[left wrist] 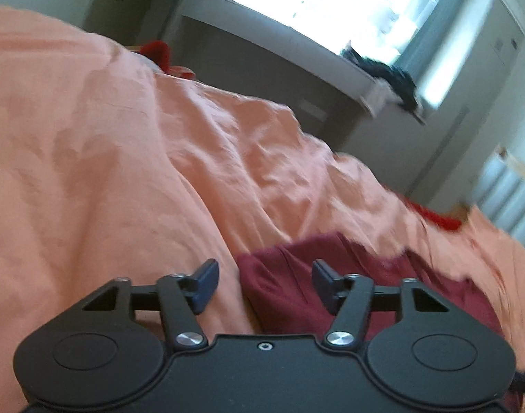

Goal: Fold small clothes

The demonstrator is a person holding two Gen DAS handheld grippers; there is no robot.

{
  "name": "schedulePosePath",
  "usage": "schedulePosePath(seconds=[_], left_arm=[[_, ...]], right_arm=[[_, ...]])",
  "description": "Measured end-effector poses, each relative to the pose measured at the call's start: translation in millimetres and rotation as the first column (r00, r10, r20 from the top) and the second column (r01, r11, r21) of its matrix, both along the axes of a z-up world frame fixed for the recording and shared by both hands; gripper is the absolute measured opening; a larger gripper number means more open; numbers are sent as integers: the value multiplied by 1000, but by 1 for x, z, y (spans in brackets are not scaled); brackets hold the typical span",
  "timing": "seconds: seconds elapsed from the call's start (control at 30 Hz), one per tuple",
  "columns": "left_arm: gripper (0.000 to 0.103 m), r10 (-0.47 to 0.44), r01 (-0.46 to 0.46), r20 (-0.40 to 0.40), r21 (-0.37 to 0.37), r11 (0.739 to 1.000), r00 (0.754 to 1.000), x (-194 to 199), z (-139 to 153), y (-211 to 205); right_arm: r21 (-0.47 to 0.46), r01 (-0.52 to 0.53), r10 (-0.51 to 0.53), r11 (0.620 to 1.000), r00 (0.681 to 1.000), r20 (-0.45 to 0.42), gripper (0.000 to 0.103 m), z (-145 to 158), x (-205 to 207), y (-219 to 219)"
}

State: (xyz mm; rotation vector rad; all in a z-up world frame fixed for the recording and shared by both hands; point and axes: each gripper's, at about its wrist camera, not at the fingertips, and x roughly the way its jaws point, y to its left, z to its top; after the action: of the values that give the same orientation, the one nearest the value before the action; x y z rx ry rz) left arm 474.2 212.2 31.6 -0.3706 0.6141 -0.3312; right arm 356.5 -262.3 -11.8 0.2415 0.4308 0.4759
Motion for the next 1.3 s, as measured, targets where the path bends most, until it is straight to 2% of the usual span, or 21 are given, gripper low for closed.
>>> schedulePosePath(seconds=[0.1,0.17,0.2,0.23,0.27,0.37,0.43,0.53,0.7,0.83,0.9,0.97,1.07,1.1,1.17,1.2,1.23,1.3], left_arm=[[65,-35,37,-23,90,995,999,-18,8,-9],[59,-32,40,-56,155,987,998,-29,9,-15],[44,-22,35,-75,179,983,997,-34,8,-19],[22,-18,35,-94,187,982,995,-38,7,-21],[13,-26,46,-110,185,982,994,-42,6,-23],[11,22,-2,-84,238,971,996,-55,8,-31],[11,43,-25,-65,263,964,997,-59,9,-35],[11,56,-33,-66,300,953,996,-58,6,-41],[11,71,-52,-68,244,968,995,-60,9,-34],[11,60,-43,-66,231,972,996,-60,7,-31],[11,54,-37,-68,219,975,996,-60,7,-29],[11,43,-27,-70,212,977,997,-59,7,-27],[13,35,-20,-77,191,981,996,-57,5,-23],[13,35,-20,-81,186,982,996,-57,5,-22],[13,34,-18,-81,182,983,996,-56,4,-22],[13,34,-19,-81,184,983,996,-56,4,-22],[13,34,-19,-80,186,982,996,-57,4,-22],[13,35,-20,-77,195,981,996,-57,5,-23]], right_arm=[[0,-15,15,1000,1000,15,45,-2,-6,3],[-19,-8,9,1000,999,32,45,-3,-9,7],[-36,1,1,999,999,43,45,-4,-11,9],[-58,10,-7,998,999,53,45,-5,-12,11],[-72,13,-9,997,998,59,45,-4,-12,13],[-112,20,-12,993,997,75,42,-3,-16,16],[-132,33,-23,991,996,83,19,-3,-19,17],[-129,27,-18,991,998,67,9,-5,-17,15],[-85,5,1,996,997,74,4,-3,-27,6],[-119,-7,32,993,976,214,4,15,-50,5],[-156,-42,80,987,967,243,4,22,-61,9],[-171,-89,127,981,967,221,4,24,-70,13],[-190,-172,200,967,969,142,5,16,-81,22],[-212,-190,219,959,968,119,5,12,-83,25],[-233,-188,218,954,970,111,13,8,-87,26],[-209,-183,208,961,972,108,24,9,-85,22],[-173,-172,192,970,975,108,43,10,-83,17],[-63,-152,158,986,981,111,54,16,-74,0]])
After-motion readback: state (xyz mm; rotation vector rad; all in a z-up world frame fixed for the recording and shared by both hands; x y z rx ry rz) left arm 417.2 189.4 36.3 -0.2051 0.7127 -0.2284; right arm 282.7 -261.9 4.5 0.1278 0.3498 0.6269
